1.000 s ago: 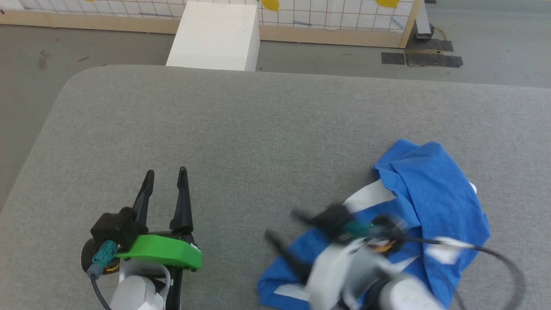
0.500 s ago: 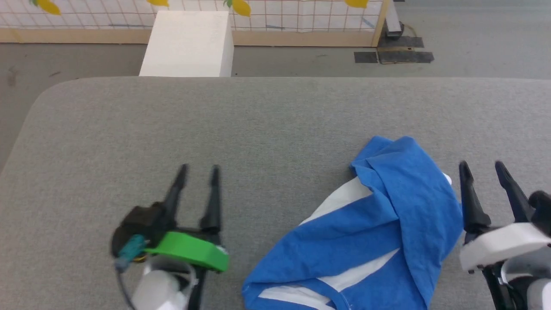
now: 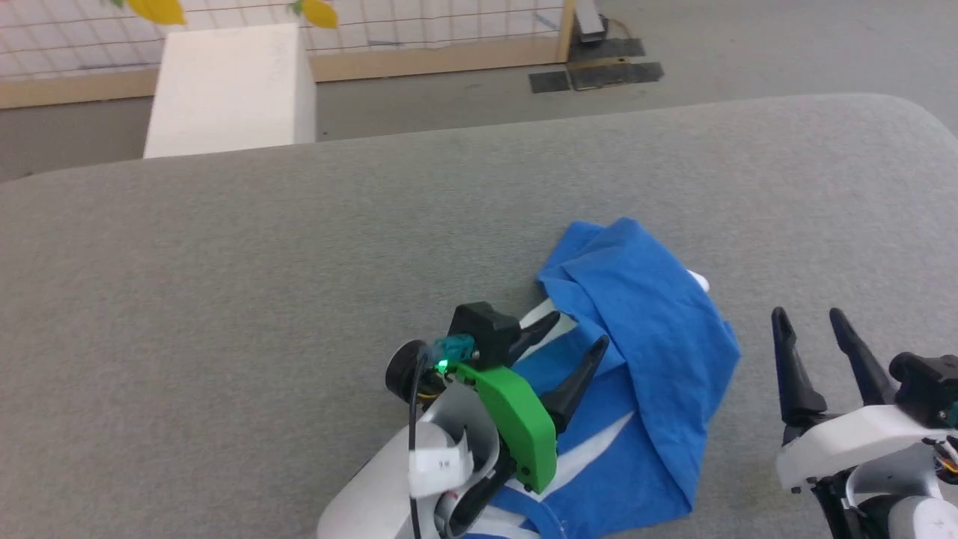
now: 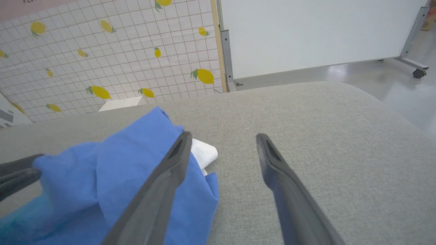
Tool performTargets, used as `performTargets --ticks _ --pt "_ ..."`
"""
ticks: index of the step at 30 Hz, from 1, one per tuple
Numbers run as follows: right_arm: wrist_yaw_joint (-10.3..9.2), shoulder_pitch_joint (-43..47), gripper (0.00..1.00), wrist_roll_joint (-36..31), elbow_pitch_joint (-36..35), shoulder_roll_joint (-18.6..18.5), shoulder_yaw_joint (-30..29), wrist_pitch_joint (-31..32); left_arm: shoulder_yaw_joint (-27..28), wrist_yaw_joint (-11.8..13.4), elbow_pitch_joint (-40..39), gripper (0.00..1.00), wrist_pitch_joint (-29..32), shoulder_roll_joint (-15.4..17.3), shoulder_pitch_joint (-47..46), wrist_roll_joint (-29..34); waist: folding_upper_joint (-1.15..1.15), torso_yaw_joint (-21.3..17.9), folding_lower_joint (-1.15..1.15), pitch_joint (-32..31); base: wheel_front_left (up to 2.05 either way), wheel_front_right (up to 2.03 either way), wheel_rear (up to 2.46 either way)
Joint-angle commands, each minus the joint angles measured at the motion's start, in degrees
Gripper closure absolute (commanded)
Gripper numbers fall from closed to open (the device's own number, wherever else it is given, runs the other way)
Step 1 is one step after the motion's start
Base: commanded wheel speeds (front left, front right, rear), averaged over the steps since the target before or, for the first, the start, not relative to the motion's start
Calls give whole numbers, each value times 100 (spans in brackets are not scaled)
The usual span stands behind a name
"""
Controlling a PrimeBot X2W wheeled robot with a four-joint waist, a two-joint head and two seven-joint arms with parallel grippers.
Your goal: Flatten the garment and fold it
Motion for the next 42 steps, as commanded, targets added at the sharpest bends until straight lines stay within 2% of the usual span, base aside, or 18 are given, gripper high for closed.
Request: performTargets --ticks 1,6,7,8,9,12,14,16,21,24,30,33,34,35,36,39,42 --pt "-8 -70 0 66 50 3 53 -63 -53 -39 67 0 166 72 -143 -184 0 -252 0 74 0 0 0" --pt "-8 -110 0 136 119 4 165 -131 -239 -40 178 0 600 233 -325 -481 0 -391 0 94 0 0 0" --pt "-8 -111 0 143 127 4 181 -143 -263 -40 172 18 620 263 -353 -507 0 -403 0 92 0 0 0" --pt "-8 -112 0 148 132 4 190 -151 -268 -40 156 64 588 287 -373 -502 0 -407 0 89 0 0 0" --pt "-8 -110 0 150 137 4 195 -158 -274 -40 150 100 567 305 -384 -510 0 -403 0 86 0 0 0" --pt "-8 -95 0 162 145 4 164 -177 -372 -40 135 100 584 363 -417 -536 0 -319 0 80 0 0 0" --pt "-8 -95 0 171 143 4 138 -187 -308 -27 97 100 413 398 -442 -517 0 -228 0 73 0 0 0" --pt "-8 -101 0 175 139 4 115 -193 -110 95 14 100 65 427 -460 -483 0 -122 0 61 0 0 0" --pt "-8 -114 0 178 97 4 107 -177 651 625 -381 100 -882 653 -372 -441 0 152 0 15 0 0 0" --pt "-8 -125 0 191 99 4 150 -162 1109 966 -647 100 -1132 942 -134 -486 0 295 0 -16 0 0 0" --pt "-8 -133 0 204 122 4 262 -115 1860 1701 -864 100 -1115 1516 717 -644 0 496 0 -49 0 0 0" --pt "-8 -111 0 187 116 4 288 -54 2009 1992 -716 100 -841 1611 1167 -800 0 611 0 -48 0 0 0" --pt "-8 -105 0 181 107 4 298 -27 2055 2048 -646 95 -708 1576 1310 -940 0 652 0 -40 0 0 0" --pt "-8 -106 0 177 102 4 305 -9 2071 2059 -591 65 -600 1547 1411 -1052 0 686 0 -34 0 0 0" --pt "-8 -107 0 175 92 4 320 17 2076 2058 -519 0 -495 1542 1510 -1144 0 720 0 -27 0 0 0" --pt "-8 -104 0 154 49 4 337 72 2131 2071 -405 0 -403 1525 1718 -1308 0 818 0 -23 0 0 0" --pt "-8 -100 0 148 -6 4 370 100 2314 2142 -441 0 -837 1507 1838 -1272 0 938 0 -12 0 0 0"
